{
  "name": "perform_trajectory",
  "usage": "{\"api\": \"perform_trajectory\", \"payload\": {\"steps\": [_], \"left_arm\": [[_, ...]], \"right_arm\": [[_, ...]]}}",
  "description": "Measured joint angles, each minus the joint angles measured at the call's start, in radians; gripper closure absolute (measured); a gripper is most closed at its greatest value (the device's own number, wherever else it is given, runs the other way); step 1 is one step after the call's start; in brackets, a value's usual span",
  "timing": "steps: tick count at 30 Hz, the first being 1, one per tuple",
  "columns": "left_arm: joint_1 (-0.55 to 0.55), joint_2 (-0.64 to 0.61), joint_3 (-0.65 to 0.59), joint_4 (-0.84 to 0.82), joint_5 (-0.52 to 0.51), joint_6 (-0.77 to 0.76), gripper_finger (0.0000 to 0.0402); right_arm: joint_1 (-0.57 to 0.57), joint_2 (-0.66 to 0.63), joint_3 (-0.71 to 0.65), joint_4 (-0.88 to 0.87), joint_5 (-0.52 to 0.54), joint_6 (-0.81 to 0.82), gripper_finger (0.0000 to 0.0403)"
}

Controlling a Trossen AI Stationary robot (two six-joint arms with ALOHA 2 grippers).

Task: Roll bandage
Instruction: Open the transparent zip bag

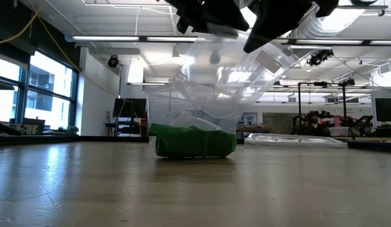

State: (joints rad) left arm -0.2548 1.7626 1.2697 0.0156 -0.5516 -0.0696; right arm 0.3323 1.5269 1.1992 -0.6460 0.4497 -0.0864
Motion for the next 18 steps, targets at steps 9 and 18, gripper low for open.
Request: {"api": "perform_trajectory", "payload": {"steps": [9, 18], "left_arm": [[0.006, 0.0, 0.0, -0.059, 0.066, -0.007, 0.0243], [0.006, 0.0, 0.0, -0.096, 0.121, -0.021, 0.0243]], "right_arm": [[-0.031, 0.0, 0.0, 0.002, -0.136, -0.028, 0.0403], [-0.058, 0.022, 0.0, 0.055, -0.173, -0.047, 0.0403]]}}
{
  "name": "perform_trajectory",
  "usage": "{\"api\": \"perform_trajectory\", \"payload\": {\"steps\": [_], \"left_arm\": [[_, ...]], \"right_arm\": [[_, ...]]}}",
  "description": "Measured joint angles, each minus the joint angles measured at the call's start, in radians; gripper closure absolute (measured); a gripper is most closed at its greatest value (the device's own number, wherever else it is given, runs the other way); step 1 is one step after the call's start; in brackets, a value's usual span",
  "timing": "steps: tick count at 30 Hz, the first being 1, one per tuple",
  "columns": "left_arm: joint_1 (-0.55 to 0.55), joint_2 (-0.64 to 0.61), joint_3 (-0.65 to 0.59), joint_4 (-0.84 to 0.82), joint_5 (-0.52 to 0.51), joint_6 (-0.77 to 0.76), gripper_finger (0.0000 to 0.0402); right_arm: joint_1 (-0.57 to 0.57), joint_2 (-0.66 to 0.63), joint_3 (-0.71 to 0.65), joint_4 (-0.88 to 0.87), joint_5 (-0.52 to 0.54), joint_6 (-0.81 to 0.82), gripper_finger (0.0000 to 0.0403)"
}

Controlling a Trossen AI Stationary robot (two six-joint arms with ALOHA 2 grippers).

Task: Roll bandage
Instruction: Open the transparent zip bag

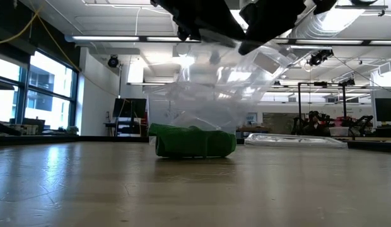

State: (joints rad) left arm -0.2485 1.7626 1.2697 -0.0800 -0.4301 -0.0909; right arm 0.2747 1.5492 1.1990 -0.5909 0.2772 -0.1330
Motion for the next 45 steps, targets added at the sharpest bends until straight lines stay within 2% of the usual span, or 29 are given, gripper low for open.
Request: {"api": "perform_trajectory", "payload": {"steps": [4, 10, 15, 18, 22, 27, 32, 36, 41, 45], "left_arm": [[0.001, 0.0, 0.0, -0.048, -0.001, -0.058, 0.0248], [0.014, 0.0, 0.0, -0.13, 0.013, -0.146, 0.0288], [0.04, 0.0, 0.0, -0.149, 0.106, -0.176, 0.0325], [0.047, 0.006, 0.0, -0.162, 0.124, -0.178, 0.0337], [0.047, 0.01, 0.0, -0.157, 0.133, -0.149, 0.0333], [0.047, 0.019, 0.0, -0.151, 0.13, -0.112, 0.0307], [0.035, 0.024, 0.0, -0.17, 0.08, -0.064, 0.0306], [0.024, 0.024, 0.0, -0.195, 0.056, -0.057, 0.0332], [0.019, 0.024, 0.0, -0.224, 0.052, -0.101, 0.0389], [0.023, 0.024, 0.0, -0.228, 0.026, -0.171, 0.0397]], "right_arm": [[-0.006, 0.036, 0.0, 0.001, 0.048, -0.007, 0.0403], [-0.007, 0.08, 0.0, 0.019, 0.052, -0.03, 0.0403], [-0.007, 0.124, 0.0, 0.031, 0.051, -0.085, 0.0403], [-0.007, 0.132, 0.0, 0.038, 0.053, -0.085, 0.0403], [-0.007, 0.133, 0.003, 0.042, 0.052, -0.085, 0.0403], [-0.007, 0.133, 0.019, 0.049, 0.04, -0.098, 0.0403], [-0.009, 0.133, 0.023, 0.048, 0.02, -0.099, 0.0403], [-0.011, 0.134, 0.023, 0.045, 0.017, -0.089, 0.0403], [-0.013, 0.134, 0.017, 0.055, 0.021, -0.11, 0.0402], [-0.013, 0.134, 0.016, 0.056, 0.076, -0.133, 0.0379]]}}
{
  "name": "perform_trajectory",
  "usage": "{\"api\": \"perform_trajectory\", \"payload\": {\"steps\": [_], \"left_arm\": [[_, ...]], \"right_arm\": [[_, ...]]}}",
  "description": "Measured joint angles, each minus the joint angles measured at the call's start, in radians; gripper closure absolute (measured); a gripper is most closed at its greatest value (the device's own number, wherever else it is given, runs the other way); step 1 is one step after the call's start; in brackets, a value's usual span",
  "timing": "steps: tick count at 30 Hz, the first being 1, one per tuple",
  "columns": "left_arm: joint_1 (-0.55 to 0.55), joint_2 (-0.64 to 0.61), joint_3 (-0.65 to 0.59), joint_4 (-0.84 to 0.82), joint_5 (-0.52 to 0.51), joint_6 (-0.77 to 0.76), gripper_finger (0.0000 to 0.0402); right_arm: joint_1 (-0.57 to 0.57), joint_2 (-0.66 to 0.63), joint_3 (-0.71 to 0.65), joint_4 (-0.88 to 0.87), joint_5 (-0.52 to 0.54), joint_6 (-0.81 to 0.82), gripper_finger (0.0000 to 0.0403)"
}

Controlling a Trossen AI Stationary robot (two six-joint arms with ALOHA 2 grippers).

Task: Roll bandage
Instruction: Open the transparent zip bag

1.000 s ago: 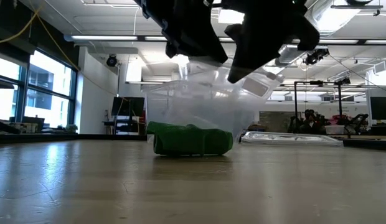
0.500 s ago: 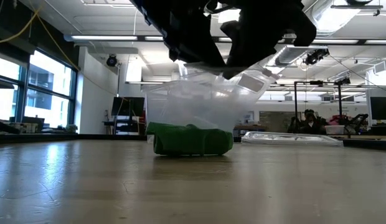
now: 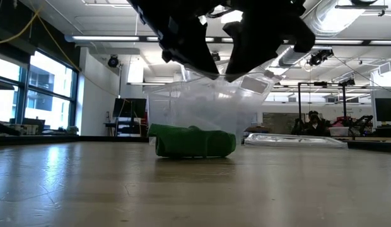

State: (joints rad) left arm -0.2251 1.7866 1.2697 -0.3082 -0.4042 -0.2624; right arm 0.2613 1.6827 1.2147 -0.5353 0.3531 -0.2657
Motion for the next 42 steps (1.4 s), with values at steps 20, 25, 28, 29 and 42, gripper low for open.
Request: {"api": "perform_trajectory", "payload": {"steps": [20, 25, 28, 29, 42], "left_arm": [[-0.034, 0.0, 0.0, -0.09, -0.123, -0.251, 0.0401], [-0.034, 0.0, 0.0, -0.059, -0.094, -0.266, 0.0401], [-0.034, 0.0, 0.0, -0.027, -0.094, -0.268, 0.0402], [-0.034, 0.0, 0.0, -0.016, -0.094, -0.269, 0.0401], [-0.028, -0.027, -0.001, 0.019, -0.183, -0.31, 0.0401]], "right_arm": [[0.124, -0.054, -0.046, 0.11, 0.081, -0.148, 0.0253], [0.086, -0.053, -0.072, 0.163, 0.098, -0.164, 0.0254], [0.056, -0.052, -0.072, 0.16, 0.028, -0.159, 0.0254], [0.048, -0.052, -0.072, 0.159, 0.019, -0.158, 0.0254], [-0.029, -0.038, -0.072, 0.082, -0.081, -0.133, 0.0254]]}}
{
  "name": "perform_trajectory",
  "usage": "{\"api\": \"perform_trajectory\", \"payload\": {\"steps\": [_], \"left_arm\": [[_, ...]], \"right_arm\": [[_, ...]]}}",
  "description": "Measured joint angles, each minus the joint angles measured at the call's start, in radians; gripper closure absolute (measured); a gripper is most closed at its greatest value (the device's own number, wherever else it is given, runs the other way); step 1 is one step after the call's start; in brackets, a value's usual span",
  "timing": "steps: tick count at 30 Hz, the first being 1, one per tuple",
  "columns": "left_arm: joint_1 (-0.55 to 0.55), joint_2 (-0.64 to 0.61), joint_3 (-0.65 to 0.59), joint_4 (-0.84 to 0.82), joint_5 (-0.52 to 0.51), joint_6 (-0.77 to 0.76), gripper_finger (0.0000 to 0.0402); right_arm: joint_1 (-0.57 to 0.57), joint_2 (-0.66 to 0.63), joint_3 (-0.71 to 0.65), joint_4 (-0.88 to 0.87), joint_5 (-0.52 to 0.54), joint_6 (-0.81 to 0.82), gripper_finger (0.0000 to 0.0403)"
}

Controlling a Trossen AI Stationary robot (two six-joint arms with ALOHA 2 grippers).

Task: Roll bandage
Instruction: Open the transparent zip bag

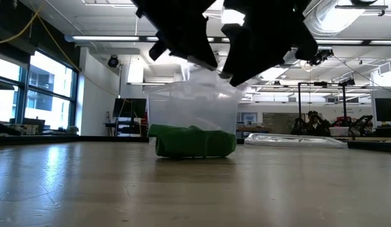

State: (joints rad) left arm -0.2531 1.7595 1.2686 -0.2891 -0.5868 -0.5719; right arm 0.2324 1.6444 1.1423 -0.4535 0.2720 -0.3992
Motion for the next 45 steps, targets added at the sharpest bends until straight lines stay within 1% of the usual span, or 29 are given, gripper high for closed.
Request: {"api": "perform_trajectory", "payload": {"steps": [3, 7, 8, 10, 13, 17, 24, 28, 33, 37, 43, 45], "left_arm": [[-0.001, -0.009, 0.0, -0.011, -0.044, 0.007, 0.0401], [0.0, -0.014, 0.0, -0.025, -0.134, 0.036, 0.0401], [-0.001, -0.014, 0.001, -0.028, -0.158, 0.045, 0.0401], [-0.009, -0.014, 0.001, -0.037, -0.196, 0.06, 0.0401], [-0.027, -0.014, 0.001, -0.036, -0.216, 0.085, 0.0401], [-0.037, -0.014, 0.001, -0.052, -0.199, 0.06, 0.0401], [-0.039, -0.014, 0.001, -0.062, -0.142, 0.025, 0.0401], [-0.039, -0.013, 0.001, -0.046, -0.125, 0.023, 0.0401], [-0.038, -0.013, 0.001, -0.035, -0.08, -0.001, 0.0401], [-0.038, -0.013, 0.001, -0.035, -0.073, -0.001, 0.0401], [-0.033, -0.013, 0.001, -0.052, -0.07, -0.003, 0.0401], [-0.033, -0.013, 0.001, -0.051, -0.07, -0.002, 0.0401]], "right_arm": [[0.002, -0.001, 0.0, 0.003, -0.05, -0.001, 0.0254], [0.01, 0.001, -0.002, -0.029, -0.213, 0.012, 0.0254], [0.012, 0.001, -0.002, -0.033, -0.237, 0.023, 0.0254], [0.013, 0.001, -0.003, -0.036, -0.236, 0.032, 0.0254], [0.017, 0.001, 0.006, -0.036, -0.15, 0.033, 0.0254], [0.04, -0.009, 0.046, -0.066, 0.025, 0.023, 0.0254], [0.057, -0.016, 0.076, -0.055, 0.195, -0.048, 0.0254], [0.049, -0.016, 0.076, -0.059, 0.207, -0.073, 0.0254], [0.043, -0.015, 0.074, -0.058, 0.223, -0.125, 0.0254], [0.064, -0.015, 0.074, -0.058, 0.218, -0.16, 0.0254], [0.097, -0.014, 0.074, -0.057, 0.276, -0.186, 0.0254], [0.099, -0.014, 0.074, -0.053, 0.278, -0.194, 0.0254]]}}
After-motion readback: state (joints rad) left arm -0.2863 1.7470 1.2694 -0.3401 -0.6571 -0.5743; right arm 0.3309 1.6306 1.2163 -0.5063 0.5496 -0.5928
